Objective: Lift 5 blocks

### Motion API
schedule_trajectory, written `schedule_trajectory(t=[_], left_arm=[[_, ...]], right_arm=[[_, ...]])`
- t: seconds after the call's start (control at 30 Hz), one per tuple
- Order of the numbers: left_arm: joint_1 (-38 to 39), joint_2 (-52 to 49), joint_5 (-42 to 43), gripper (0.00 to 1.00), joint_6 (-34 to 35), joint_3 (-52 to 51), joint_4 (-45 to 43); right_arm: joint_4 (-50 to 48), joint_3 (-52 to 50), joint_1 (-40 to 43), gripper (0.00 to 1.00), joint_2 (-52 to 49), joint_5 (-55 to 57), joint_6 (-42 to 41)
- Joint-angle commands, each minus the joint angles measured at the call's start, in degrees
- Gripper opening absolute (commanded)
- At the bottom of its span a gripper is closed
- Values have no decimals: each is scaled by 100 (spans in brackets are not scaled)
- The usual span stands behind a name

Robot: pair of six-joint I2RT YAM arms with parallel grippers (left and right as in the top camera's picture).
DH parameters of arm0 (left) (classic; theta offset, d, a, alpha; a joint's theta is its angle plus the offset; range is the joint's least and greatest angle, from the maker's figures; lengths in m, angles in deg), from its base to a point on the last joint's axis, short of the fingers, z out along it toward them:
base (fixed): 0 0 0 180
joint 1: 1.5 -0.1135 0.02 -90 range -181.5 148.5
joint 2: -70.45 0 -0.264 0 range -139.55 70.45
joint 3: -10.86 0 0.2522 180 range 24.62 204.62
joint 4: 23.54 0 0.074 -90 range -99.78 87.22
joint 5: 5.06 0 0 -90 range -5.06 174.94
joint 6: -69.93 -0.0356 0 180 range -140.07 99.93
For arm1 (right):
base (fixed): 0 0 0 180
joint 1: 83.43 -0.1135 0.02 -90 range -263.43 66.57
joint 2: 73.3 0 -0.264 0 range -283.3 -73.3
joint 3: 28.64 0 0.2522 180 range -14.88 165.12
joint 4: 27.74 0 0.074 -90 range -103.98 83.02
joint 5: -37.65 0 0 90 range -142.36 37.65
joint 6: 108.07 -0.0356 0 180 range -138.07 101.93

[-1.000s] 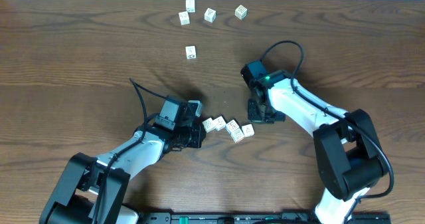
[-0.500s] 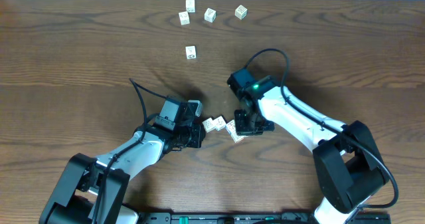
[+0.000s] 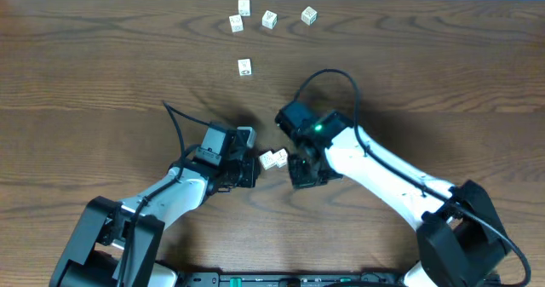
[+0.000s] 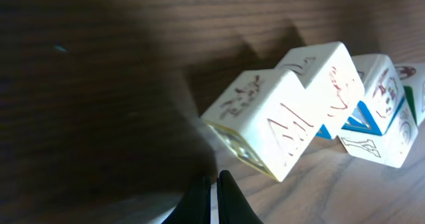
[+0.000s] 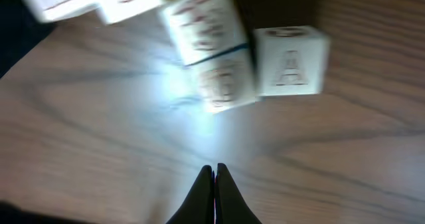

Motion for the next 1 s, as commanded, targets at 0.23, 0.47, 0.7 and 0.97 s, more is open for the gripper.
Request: schedule_trajectory(t=[0.23,0.47,0.7,0.97], left_arm=[[-800,247,-570,7,-109,-63,203],[-1250,452,-570,7,-109,-63,334],[-1318,505,-570,7,-111,-63,332],[-1318,505,-570,7,-109,-63,337]], right_arm=[[-1189,-289,-306,1,33,0,-50],[-1768,-621,-315,1,-63,-9,-55],[-2011,-988,-310,1,-63,20,-52],[-2726,-1397,-304,1,-63,50,-50]])
